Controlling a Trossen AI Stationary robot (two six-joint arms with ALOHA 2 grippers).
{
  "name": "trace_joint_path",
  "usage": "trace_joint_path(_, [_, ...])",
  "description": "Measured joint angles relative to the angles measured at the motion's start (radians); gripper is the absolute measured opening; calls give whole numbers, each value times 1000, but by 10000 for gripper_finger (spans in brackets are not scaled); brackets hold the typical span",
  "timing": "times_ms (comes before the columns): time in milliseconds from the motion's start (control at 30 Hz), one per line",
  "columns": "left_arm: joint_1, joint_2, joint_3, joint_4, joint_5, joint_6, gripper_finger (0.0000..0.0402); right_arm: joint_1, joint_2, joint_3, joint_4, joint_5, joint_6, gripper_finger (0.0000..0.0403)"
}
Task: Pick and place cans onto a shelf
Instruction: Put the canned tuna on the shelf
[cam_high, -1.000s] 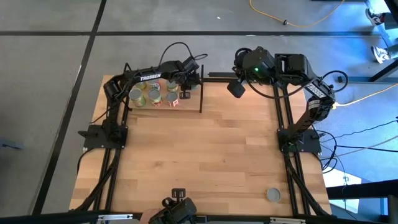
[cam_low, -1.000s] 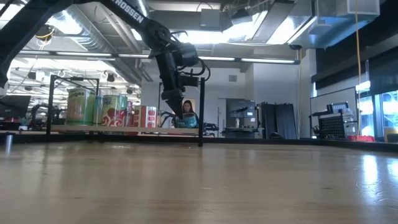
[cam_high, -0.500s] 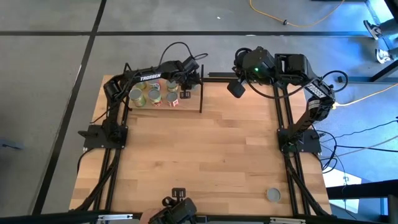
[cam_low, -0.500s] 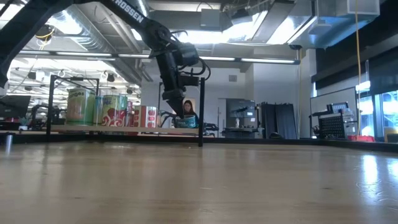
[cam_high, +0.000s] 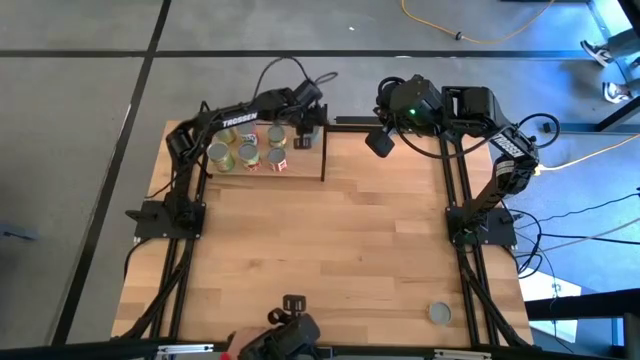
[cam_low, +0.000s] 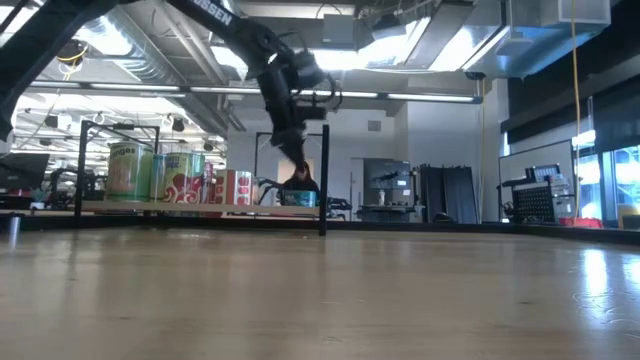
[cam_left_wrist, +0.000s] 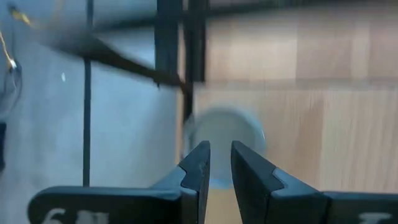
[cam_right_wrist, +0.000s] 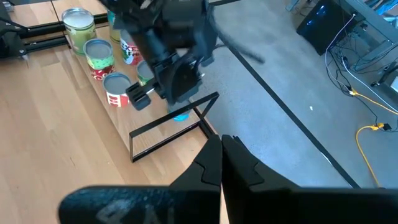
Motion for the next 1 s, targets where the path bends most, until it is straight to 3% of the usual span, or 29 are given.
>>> trace_joint_path(300, [56, 5, 40, -26, 127, -33, 59, 0, 0, 0, 0, 0, -4, 0])
trace_joint_path(1000, [91, 109, 38, -22, 201, -30, 59, 0, 0, 0, 16, 10, -3, 0])
